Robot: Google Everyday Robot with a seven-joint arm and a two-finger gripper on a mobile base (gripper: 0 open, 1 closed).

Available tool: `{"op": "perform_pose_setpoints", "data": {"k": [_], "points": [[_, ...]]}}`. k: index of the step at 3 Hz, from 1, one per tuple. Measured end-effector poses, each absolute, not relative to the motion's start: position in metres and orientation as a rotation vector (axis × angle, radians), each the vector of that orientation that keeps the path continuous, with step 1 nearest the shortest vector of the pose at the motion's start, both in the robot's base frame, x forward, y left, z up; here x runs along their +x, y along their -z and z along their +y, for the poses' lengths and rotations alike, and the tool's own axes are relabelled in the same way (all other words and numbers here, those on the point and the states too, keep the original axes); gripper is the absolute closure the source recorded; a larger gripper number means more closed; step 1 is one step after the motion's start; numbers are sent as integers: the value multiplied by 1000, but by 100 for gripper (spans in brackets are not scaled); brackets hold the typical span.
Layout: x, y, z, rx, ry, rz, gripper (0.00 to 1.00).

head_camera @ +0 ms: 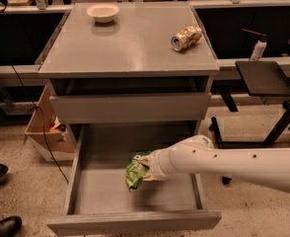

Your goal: Place green rice chip bag into middle drawer

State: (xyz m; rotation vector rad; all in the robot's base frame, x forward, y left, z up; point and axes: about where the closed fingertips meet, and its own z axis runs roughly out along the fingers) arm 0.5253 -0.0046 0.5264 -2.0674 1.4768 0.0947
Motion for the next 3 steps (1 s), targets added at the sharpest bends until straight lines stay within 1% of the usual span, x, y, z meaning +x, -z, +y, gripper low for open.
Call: {"op": "perform_pose_setpoints", "data": {"k": [3], "points": [[551,-446,14,-1970,-93,1482,100]]}}
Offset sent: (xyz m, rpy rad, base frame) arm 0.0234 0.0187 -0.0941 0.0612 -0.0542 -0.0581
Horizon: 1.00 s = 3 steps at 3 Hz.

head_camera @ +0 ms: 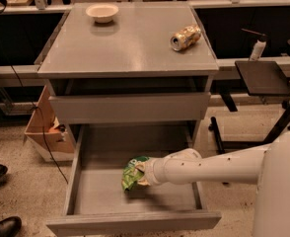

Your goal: Place green rice chip bag into middle drawer

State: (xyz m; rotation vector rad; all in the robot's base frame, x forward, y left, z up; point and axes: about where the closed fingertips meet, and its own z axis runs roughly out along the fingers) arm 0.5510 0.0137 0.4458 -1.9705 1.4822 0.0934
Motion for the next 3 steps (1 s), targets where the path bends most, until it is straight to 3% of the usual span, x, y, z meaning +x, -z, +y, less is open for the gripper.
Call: {"op": "perform_pose_setpoints", "data": {"k": [3], "points": [[570,-441,46,-1908,-164,1501,35]]}}
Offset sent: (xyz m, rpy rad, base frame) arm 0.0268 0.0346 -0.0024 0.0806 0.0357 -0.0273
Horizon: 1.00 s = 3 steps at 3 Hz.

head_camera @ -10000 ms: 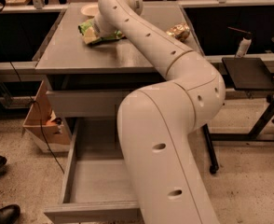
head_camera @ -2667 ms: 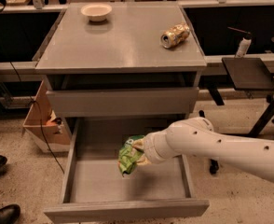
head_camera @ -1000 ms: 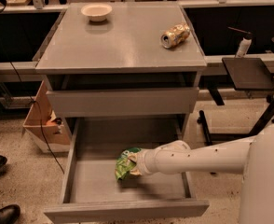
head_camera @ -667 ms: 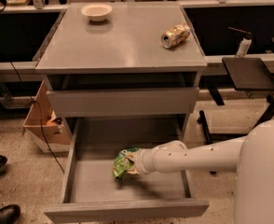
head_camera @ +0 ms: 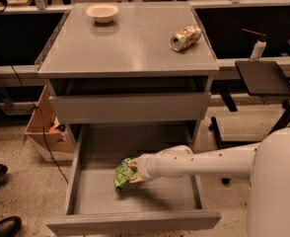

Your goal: Place green rice chip bag into middle drawer

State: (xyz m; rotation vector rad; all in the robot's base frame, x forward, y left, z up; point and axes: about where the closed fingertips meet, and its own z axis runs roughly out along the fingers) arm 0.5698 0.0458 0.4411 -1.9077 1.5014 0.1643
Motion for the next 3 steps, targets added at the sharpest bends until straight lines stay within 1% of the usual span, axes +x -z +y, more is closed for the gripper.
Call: {"op": "perform_pose_setpoints", "data": {"k": [1,2,3], "points": [[571,-443,50,-1899,-184,1505,11],[576,-456,51,-1883,-216,1525,0],[585,-490,37,-1849,-254,1546,0]]}}
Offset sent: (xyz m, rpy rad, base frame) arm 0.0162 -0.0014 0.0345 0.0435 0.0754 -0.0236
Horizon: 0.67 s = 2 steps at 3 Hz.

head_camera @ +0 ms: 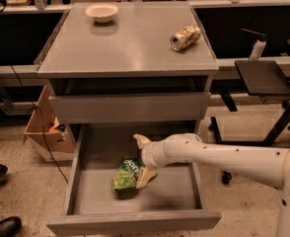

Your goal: Place green rice chip bag into middle drawer

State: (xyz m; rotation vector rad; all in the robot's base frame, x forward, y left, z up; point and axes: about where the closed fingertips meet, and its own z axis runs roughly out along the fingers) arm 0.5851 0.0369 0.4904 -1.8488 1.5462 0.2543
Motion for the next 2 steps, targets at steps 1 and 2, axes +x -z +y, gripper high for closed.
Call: {"op": "perform_pose_setpoints", "data": {"k": [1,2], "points": [[588,-537,7,-1829,-285,1559,0],[584,-538,4,-1840,-304,1566,0]]}}
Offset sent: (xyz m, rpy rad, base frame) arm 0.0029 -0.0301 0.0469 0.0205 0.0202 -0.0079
